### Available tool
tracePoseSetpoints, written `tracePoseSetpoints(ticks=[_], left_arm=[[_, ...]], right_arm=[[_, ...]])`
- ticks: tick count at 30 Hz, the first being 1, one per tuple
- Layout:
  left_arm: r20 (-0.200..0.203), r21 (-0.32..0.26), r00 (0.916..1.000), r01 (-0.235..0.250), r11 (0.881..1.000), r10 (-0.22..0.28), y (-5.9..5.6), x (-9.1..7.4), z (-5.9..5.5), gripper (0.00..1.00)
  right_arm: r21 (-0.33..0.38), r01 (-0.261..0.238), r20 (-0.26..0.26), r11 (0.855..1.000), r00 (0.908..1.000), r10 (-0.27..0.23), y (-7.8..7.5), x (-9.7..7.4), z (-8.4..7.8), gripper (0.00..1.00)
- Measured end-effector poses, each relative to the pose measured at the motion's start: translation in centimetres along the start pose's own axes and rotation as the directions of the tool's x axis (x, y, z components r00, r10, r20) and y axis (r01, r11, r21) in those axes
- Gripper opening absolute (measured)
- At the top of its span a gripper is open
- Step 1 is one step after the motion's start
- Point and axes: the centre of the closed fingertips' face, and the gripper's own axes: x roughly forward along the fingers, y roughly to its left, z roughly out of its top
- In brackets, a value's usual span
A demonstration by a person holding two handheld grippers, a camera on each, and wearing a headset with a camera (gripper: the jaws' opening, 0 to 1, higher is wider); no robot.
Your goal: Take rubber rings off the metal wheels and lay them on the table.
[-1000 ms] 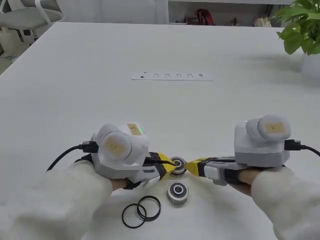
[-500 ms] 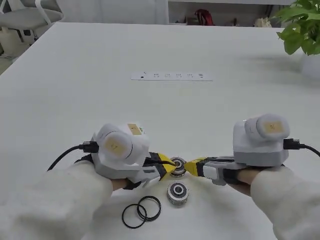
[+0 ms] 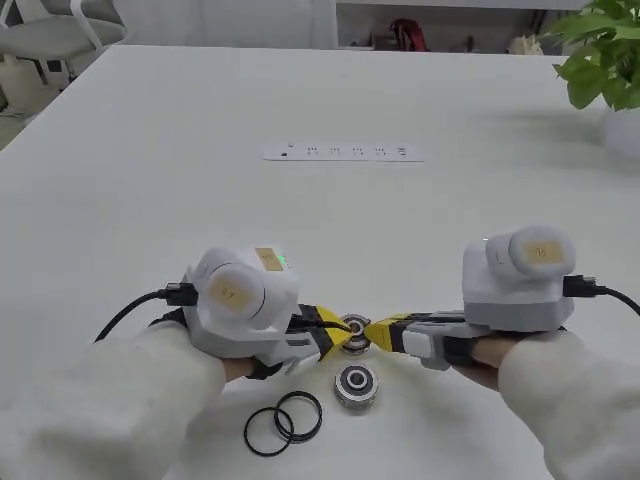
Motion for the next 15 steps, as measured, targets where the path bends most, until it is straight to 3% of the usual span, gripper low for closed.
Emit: tracePoseSetpoints(ticks=[15], left_arm=[[0.008, -0.003, 1.0000, -0.003, 1.000, 0.003, -0.10, -0.05, -0.04, 0.02]], right_arm=[[-0.035, -0.003, -0.001, 0.999, 1.0000, 0.003, 0.35, 0.07, 0.03, 0.00]])
